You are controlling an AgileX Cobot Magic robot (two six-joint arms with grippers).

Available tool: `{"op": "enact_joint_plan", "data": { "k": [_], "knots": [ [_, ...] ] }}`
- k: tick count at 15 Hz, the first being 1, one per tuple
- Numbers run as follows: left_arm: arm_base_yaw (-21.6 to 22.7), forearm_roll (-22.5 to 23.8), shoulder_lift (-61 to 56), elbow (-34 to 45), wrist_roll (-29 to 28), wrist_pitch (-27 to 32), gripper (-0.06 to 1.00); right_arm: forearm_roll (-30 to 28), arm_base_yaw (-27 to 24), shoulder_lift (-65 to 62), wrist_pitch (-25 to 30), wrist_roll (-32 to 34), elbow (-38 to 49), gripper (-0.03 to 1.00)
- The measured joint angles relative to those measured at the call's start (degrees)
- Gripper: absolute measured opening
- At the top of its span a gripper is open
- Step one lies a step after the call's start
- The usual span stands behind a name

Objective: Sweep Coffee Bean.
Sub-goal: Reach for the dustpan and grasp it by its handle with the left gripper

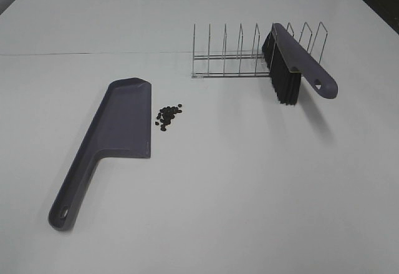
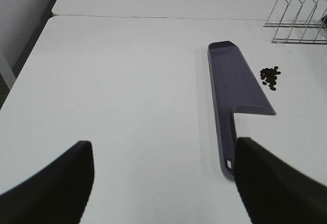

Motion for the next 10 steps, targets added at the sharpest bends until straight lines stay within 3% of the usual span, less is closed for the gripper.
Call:
{"op": "enact_joint_plan", "data": {
  "k": [4,7,10],
  "knots": [
    [0.00,-0.23,0.00,-0.11,0.00,-0.11,0.71,0.00,0.00,0.00,0.00,0.00,0.00,0.71],
    [0.00,-2.92,8.19,-1.49,0.00,-8.19,0.71,0.06,0.00,0.00,0.00,0.00,0.00,0.71],
    [0.00,-8.65,22.57,-2.12,0.57,-16.04,0.71,0.29,0.00,0.00,0.00,0.00,0.00,0.71]
  ]
}}
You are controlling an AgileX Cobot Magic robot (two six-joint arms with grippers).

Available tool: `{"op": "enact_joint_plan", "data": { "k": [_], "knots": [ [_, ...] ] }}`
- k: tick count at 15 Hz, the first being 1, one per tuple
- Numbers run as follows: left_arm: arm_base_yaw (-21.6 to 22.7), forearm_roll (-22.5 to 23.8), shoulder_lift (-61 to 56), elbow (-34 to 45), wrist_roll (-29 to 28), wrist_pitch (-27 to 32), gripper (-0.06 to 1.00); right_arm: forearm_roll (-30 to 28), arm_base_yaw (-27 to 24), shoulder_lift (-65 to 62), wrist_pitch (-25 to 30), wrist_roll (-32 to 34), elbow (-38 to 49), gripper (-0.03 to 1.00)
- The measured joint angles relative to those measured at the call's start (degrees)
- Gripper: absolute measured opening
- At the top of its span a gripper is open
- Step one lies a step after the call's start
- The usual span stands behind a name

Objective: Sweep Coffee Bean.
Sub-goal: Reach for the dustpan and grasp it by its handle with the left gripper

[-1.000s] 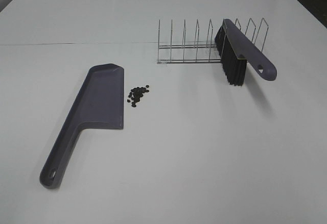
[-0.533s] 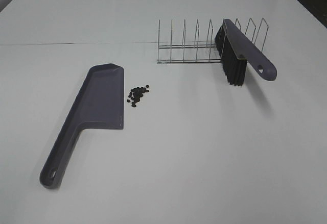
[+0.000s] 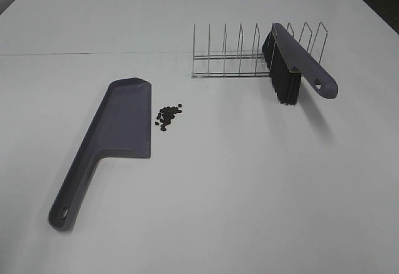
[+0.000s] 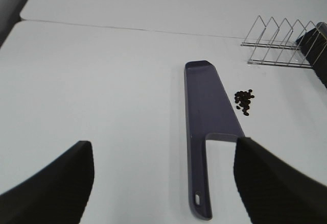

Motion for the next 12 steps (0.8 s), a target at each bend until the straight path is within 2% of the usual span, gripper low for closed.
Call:
{"op": "enact_joint_plan", "data": {
  "k": [3,6,7,8,10,12],
  "knots": [
    [0.00,-6.07,19.82,-4.87,5.33,-2.06,0.71,0.06,0.00,0.00,0.00,0.00,0.00,0.71],
    [-0.11,-8.37,36.55,-12.20,8.08,-2.06,0.71,0.11,0.00,0.00,0.00,0.00,0.00,0.71],
    [-1.15,-8.42,43.66,-15.36,8.37,-1.43,0.71,0.11,0.00,0.00,0.00,0.00,0.00,0.71],
    [-4.87,-8.31,55.06,-22.00,8.54,1.20,0.71,0.17,0.00,0.00,0.00,0.00,0.00,0.71],
    [-9.11,-7.45,66.00,-27.73,6.76,3.72,0.73,0.17,0.00,0.00,0.00,0.00,0.00,0.71],
    [-12.32,-4.13,74.20,-31.91,2.69,7.51,0.76,0.17,0.00,0.00,0.00,0.00,0.00,0.71]
  ]
}}
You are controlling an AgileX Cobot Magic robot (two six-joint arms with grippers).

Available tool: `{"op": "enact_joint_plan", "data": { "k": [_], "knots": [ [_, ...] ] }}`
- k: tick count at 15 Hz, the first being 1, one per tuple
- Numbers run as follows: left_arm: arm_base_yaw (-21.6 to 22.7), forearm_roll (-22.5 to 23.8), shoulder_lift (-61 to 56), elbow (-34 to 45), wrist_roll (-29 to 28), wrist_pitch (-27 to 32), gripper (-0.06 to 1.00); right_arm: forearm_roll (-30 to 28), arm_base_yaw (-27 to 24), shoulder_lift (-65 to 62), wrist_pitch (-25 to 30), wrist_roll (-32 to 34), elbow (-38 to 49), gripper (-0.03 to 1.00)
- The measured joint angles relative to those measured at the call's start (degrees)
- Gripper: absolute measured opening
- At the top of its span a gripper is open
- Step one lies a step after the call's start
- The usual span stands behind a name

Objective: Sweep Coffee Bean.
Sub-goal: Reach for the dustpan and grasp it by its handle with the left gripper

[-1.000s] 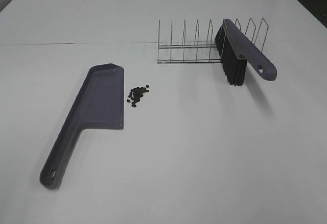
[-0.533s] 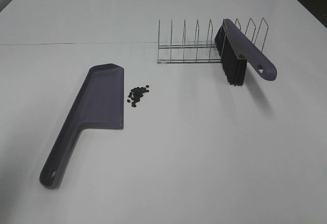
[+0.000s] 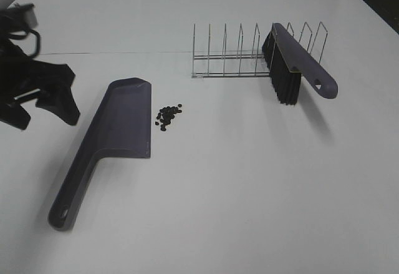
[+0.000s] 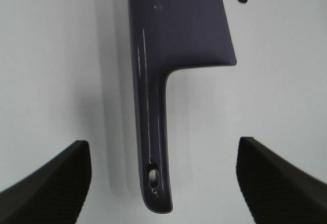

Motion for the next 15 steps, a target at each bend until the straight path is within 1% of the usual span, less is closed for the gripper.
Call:
{"op": "enact_joint_plan", "data": {
  "k": [3,5,8,11,13,15],
  "knots": [
    [-3.04,5.10,7.22,-1.89,-3.84,1.60,0.77,0.00,0.00,0.00,0.00,0.00,0.00,0.71],
    [-4.47,5.56,10.60,-2.12,-5.39,1.15,0.77,0.00,0.00,0.00,0.00,0.00,0.00,0.71],
    [-6.76,5.67,15.24,-2.23,-6.25,-2.58,0.77,0.00,0.00,0.00,0.00,0.00,0.00,0.71],
    [-7.96,6.70,19.31,-2.23,-9.11,-4.13,0.77,0.00,0.00,0.00,0.00,0.00,0.00,0.71],
    [-7.96,8.19,20.97,-2.52,-10.71,-4.41,0.75,0.00,0.00,0.00,0.00,0.00,0.00,0.71],
    [-7.96,9.05,21.31,-2.81,-11.75,-4.64,0.67,0.00,0.00,0.00,0.00,0.00,0.00,0.71]
  ]
}}
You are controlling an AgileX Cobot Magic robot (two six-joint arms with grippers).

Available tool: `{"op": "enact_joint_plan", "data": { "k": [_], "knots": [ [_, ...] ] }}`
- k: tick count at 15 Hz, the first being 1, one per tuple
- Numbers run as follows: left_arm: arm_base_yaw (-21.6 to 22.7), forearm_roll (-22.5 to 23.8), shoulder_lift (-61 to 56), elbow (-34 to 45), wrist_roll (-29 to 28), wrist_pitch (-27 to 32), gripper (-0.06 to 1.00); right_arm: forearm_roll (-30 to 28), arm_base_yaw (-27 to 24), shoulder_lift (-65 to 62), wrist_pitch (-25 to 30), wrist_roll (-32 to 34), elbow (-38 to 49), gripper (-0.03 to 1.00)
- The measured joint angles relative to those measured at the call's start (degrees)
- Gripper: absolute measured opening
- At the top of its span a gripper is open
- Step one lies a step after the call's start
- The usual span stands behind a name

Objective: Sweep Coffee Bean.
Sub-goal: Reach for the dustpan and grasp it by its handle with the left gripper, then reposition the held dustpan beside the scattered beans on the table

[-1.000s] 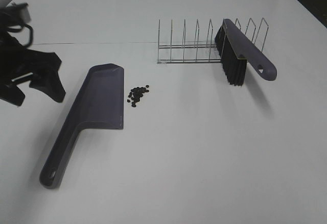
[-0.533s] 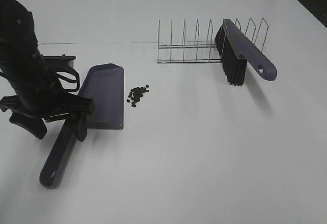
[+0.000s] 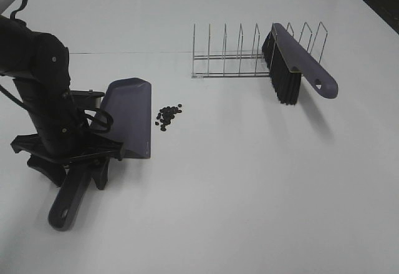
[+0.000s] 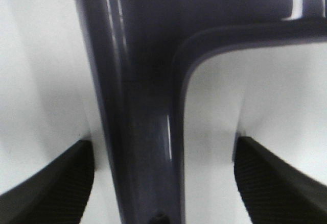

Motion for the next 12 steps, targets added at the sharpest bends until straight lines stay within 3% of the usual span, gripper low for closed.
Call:
{"op": "enact_joint_plan", "data": {
  "k": [3,12],
  "knots": [
    [0.00,0.17,0.17,-0.11,-2.06,-1.09,0.34,0.00,0.00,0.00,0.00,0.00,0.00,0.71],
    [0.00,0.17,-3.21,0.17,-3.78,0.23,0.34,0.97,0.00,0.00,0.00,0.00,0.00,0.71]
  ]
}}
